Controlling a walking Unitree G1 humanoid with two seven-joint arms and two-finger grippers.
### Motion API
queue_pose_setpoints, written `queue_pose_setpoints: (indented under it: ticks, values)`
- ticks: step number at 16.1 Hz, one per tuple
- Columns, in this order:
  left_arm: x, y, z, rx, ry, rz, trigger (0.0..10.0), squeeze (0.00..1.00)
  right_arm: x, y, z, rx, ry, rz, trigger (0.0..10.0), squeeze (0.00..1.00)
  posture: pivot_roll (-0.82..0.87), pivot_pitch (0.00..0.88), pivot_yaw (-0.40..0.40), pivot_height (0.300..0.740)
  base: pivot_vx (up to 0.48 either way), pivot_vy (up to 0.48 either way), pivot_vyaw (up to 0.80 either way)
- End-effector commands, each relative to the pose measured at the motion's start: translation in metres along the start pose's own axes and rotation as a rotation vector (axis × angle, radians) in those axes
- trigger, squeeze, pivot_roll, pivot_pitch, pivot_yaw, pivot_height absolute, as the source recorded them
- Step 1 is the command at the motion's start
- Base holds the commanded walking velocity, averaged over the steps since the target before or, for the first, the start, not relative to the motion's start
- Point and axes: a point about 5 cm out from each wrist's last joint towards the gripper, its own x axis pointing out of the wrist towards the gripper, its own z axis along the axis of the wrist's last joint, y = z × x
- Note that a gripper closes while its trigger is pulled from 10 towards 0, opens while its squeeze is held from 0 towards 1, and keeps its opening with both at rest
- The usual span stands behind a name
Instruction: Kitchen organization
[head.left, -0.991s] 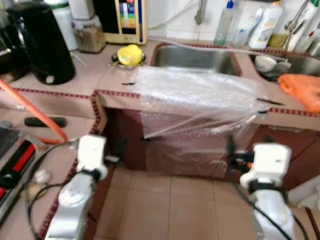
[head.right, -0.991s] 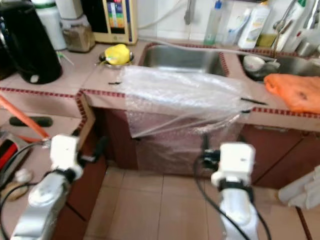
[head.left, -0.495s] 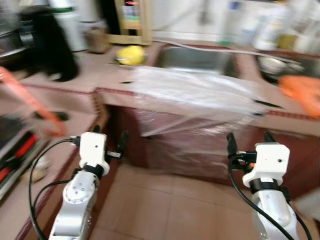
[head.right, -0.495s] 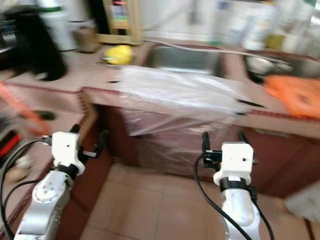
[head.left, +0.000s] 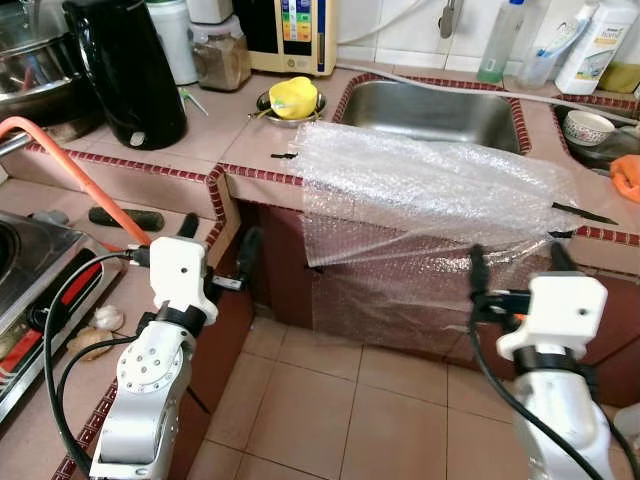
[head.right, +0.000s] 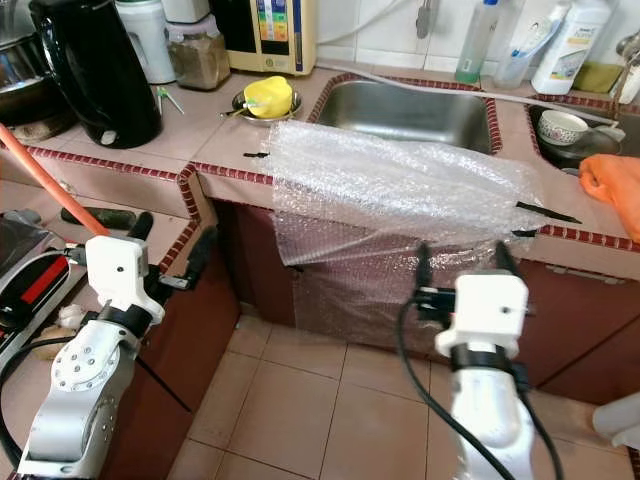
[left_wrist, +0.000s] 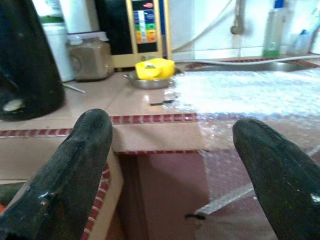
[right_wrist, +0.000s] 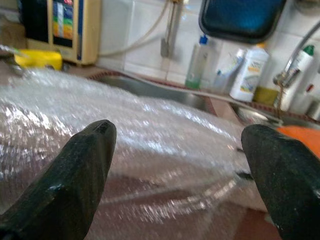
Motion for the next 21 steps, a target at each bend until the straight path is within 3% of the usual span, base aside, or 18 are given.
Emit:
queue_pose_setpoints:
  ticks: [1,7,21]
  values:
    - [-0.003,-0.001,-0.003,-0.003,0.018,-0.007,10.0,0.0,-0.003,-0.003,-0.001,-0.003,0.014,-0.004,10.0,0.0,-0.01,0.067,0.01,0.74,0.0,0.0,0.0]
    - [0.001,-0.006,0.011,-0.051,-0.037,-0.022,10.0,0.0,0.003,0.008,0.01,0.012,-0.034,0.069,10.0,0.0,-0.01,0.064,-0.002,0.74,0.0,0.0,0.0]
    - [0.001,-0.012,0.006,-0.088,-0.005,-0.065,10.0,0.0,0.001,0.012,0.006,0.012,-0.029,0.096,10.0,0.0,-0.02,0.059,0.004,0.74,0.328,0.0,0.0]
